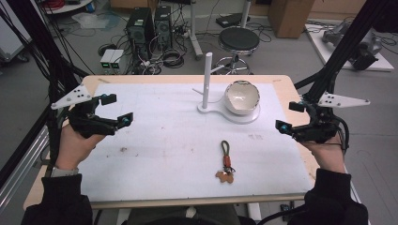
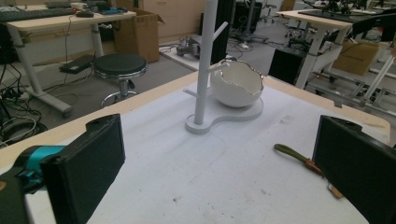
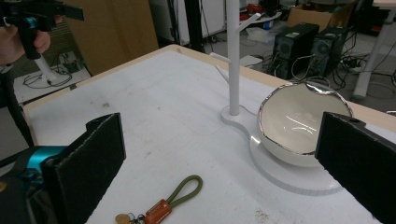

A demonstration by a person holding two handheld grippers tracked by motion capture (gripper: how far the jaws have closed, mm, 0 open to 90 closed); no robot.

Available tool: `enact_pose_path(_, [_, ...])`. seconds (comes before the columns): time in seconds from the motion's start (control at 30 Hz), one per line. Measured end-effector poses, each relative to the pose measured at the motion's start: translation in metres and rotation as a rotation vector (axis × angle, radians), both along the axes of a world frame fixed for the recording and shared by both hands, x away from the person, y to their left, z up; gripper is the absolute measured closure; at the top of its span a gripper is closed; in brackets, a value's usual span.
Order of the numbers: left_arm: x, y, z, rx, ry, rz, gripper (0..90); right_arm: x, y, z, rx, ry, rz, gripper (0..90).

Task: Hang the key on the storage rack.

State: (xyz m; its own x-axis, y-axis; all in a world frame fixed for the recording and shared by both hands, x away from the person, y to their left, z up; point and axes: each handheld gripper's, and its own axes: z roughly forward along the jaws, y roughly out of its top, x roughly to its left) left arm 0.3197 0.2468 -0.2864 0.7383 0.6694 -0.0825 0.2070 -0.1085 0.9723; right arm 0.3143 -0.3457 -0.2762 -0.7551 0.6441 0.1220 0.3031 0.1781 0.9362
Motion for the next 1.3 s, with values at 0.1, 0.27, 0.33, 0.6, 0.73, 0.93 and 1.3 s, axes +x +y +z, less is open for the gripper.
enact_pose_path(0.1, [0.000,0.000,0.000,0.000,-0.001,-0.002,2.9,0.000,0.000,0.000,0.000,0.001,0.000,1.2])
enact_pose_path(0.27, [0.000,-0.001,0.000,-0.004,0.002,-0.005,2.9,0.000,0.001,-0.001,-0.002,0.004,0.001,1.2])
enact_pose_path(0.33, [0.000,-0.001,0.000,-0.001,0.003,-0.007,2.9,0.000,0.002,-0.001,-0.002,0.004,0.001,1.2])
enact_pose_path(0.6, [0.001,-0.001,-0.002,-0.005,0.013,-0.003,2.9,0.007,0.028,-0.008,-0.054,0.019,0.044,1.2])
enact_pose_path(0.73, [-0.002,0.000,-0.004,-0.001,0.016,0.004,2.9,0.021,0.052,-0.023,-0.097,0.062,0.075,1.2])
enact_pose_path(0.93, [-0.007,0.010,-0.004,-0.016,0.006,0.030,2.9,0.035,0.071,-0.037,-0.135,0.099,0.091,1.2])
enact_pose_path(1.3, [-0.006,0.009,-0.007,-0.002,0.012,0.047,2.9,0.048,0.080,-0.074,-0.175,0.132,0.008,1.2])
